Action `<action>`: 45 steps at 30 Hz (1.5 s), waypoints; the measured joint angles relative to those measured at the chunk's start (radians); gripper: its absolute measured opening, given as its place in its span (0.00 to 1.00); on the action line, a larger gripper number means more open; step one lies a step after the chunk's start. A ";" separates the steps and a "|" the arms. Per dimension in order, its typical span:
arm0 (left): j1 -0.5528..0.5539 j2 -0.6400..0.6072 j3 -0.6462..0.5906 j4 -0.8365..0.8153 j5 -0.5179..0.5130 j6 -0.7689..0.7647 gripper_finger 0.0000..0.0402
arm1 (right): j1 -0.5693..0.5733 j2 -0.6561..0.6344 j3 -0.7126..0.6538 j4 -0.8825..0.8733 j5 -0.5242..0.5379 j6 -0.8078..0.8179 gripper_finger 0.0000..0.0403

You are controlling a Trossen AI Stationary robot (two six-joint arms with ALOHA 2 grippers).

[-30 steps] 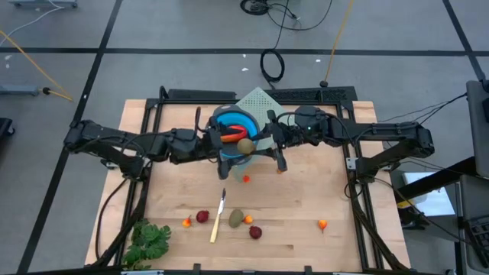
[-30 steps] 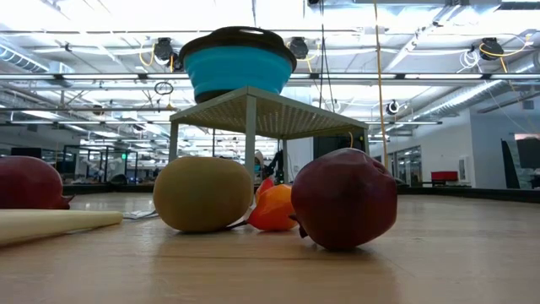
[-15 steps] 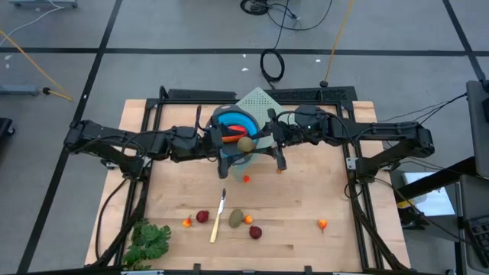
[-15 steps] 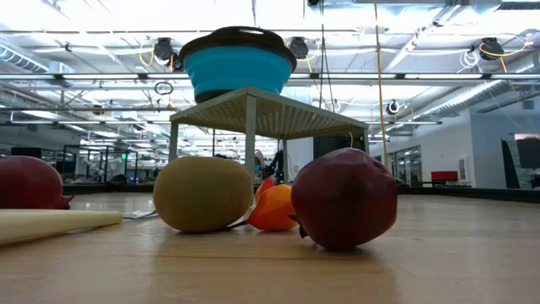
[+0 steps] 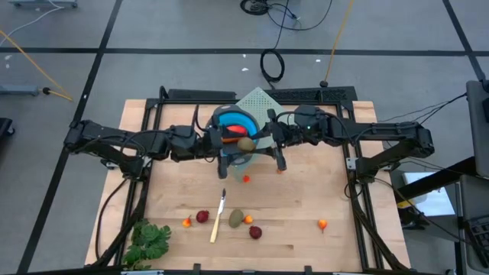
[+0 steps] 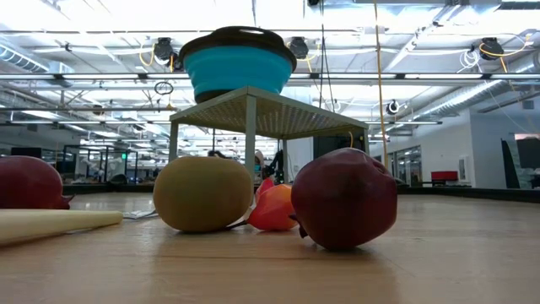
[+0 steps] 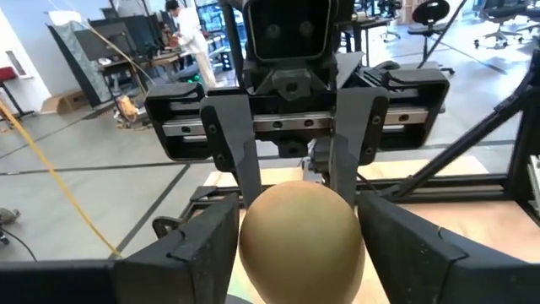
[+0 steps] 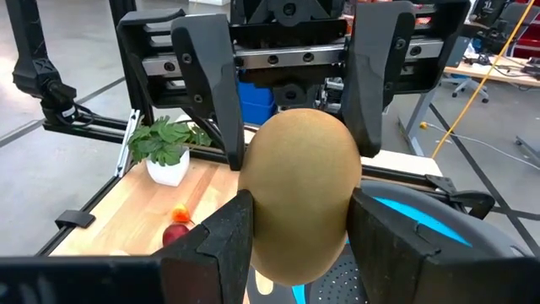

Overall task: Pick & Place Fruit
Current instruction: Put the kiwi into the blue strainer bowl

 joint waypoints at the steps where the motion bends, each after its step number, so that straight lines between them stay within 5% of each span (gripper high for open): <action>1: 0.002 0.000 0.000 -0.005 0.006 -0.007 0.59 | 0.000 0.000 0.000 -0.002 0.000 0.000 0.41; 20: 0.007 -0.002 0.000 -0.016 0.025 -0.008 0.44 | 0.000 0.000 0.000 0.000 0.000 0.001 0.41; 45: 0.006 -0.014 0.001 -0.082 0.021 0.006 0.44 | 0.001 0.000 0.000 0.002 -0.005 0.034 0.55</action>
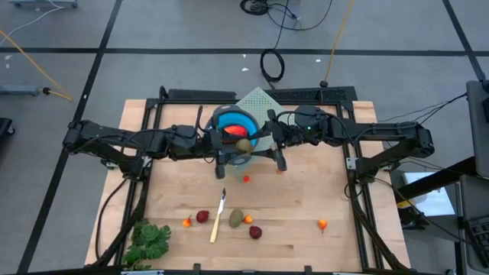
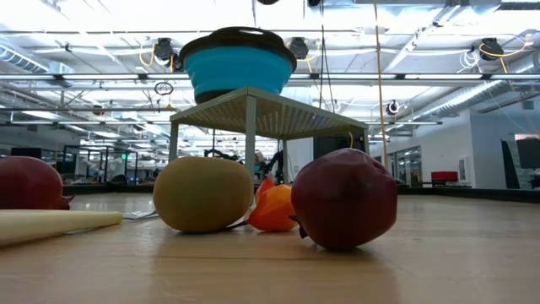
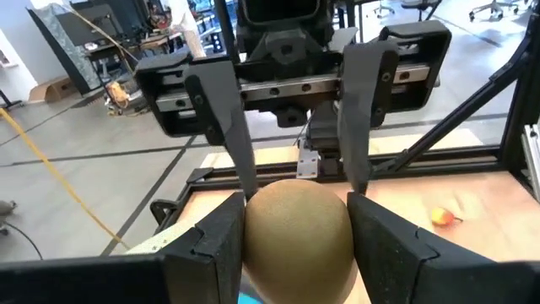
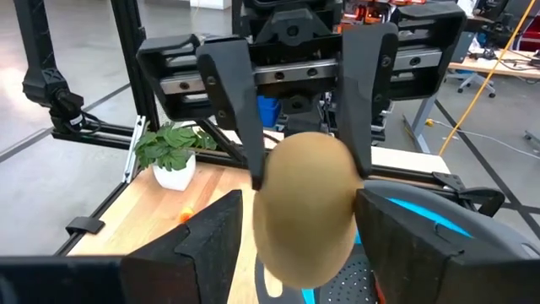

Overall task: Pick & Place Fruit
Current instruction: Put the kiwi into the blue strainer bowl

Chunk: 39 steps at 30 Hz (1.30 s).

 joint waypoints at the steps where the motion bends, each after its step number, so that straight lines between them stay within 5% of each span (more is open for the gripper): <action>1: 0.000 -0.001 0.000 -0.006 -0.009 -0.002 0.44 | 0.000 0.000 0.000 0.000 0.000 0.000 0.55; 14: -0.001 -0.104 -0.001 -0.210 -0.142 -0.031 0.44 | 0.000 -0.012 0.001 -0.041 0.001 0.000 0.50; 33: 0.001 -0.114 0.000 -0.297 -0.182 -0.081 0.44 | 0.000 -0.029 0.000 -0.159 -0.001 0.017 0.03; 39: 0.001 -0.110 0.000 -0.303 -0.180 -0.081 0.44 | 0.001 -0.042 0.000 -0.161 -0.053 -0.004 0.02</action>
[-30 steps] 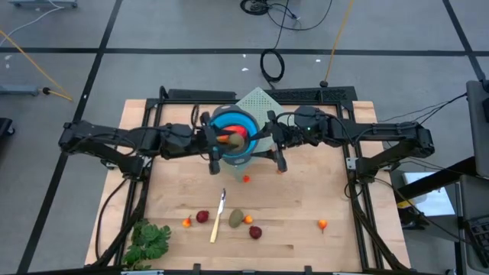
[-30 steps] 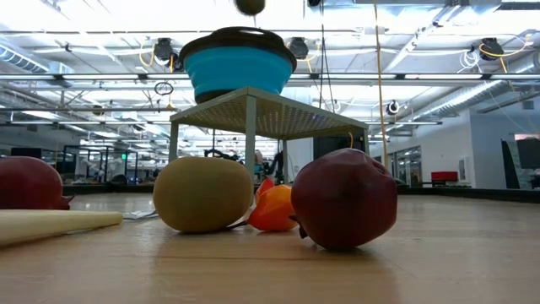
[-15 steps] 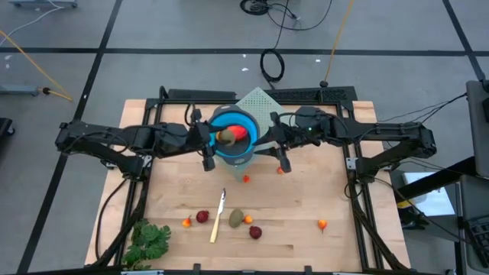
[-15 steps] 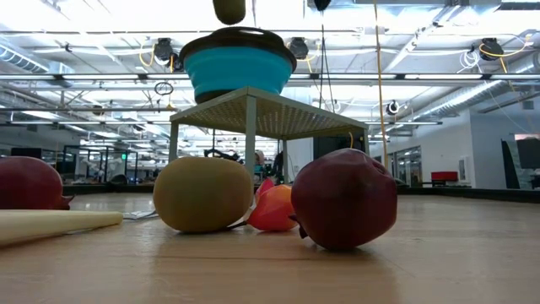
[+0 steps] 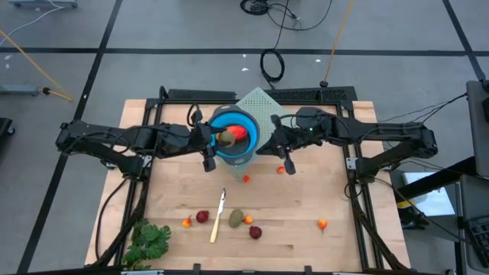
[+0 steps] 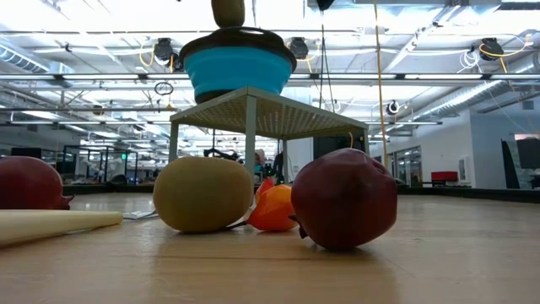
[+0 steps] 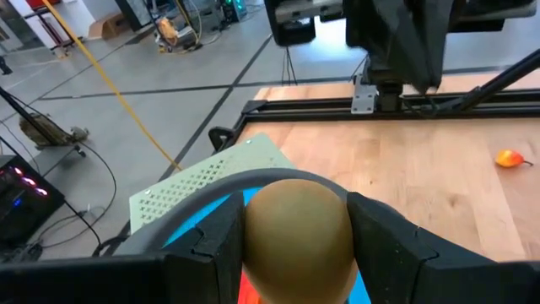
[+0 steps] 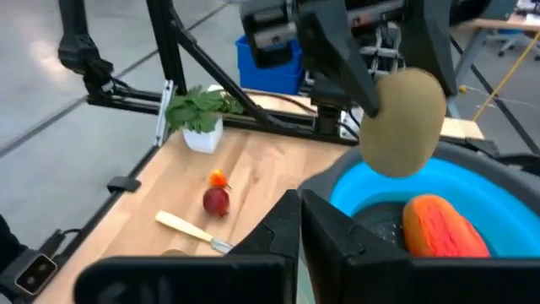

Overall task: Pick & Place Fruit
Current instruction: Put the kiwi into the blue strainer bowl

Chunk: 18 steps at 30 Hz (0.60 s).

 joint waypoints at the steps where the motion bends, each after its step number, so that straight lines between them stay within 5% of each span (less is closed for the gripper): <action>1: 0.002 0.000 0.000 -0.002 0.000 0.000 0.44 | 0.001 -0.001 0.000 0.004 0.000 0.000 0.01; 18: 0.102 0.035 0.001 -0.024 0.187 -0.022 0.44 | -0.001 -0.239 -0.355 0.315 0.036 0.057 0.00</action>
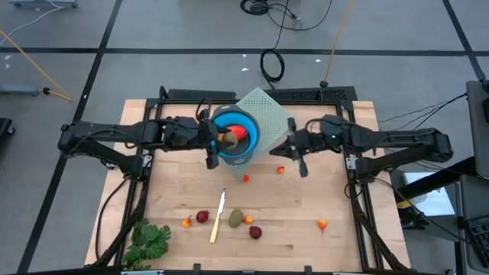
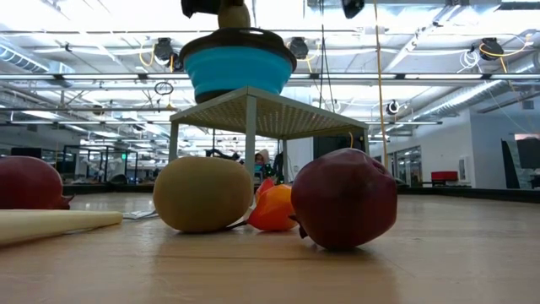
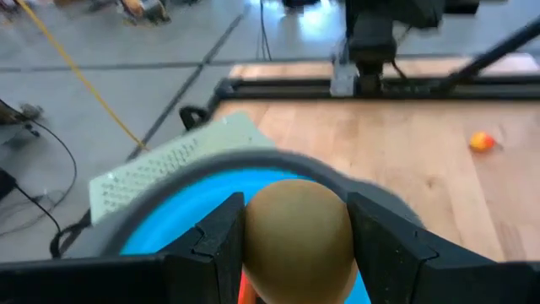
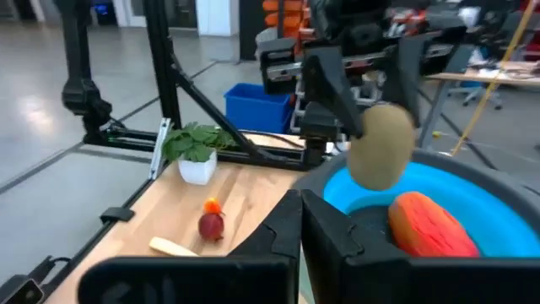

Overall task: Pick & Place Fruit
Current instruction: Put the kiwi into the blue strainer bowl

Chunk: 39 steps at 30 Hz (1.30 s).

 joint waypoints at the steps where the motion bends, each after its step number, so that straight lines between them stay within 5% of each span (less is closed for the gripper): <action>1: 0.004 0.004 -0.001 0.000 0.007 0.000 0.44 | 0.000 -0.024 -0.027 0.012 0.013 0.000 0.00; 18: 0.059 0.035 0.000 0.010 0.086 0.024 0.44 | -0.001 -0.351 -0.329 0.214 0.081 0.027 0.00; 39: 0.059 0.058 0.000 -0.088 0.085 -0.005 0.44 | -0.001 -0.366 -0.342 0.212 0.078 0.036 0.00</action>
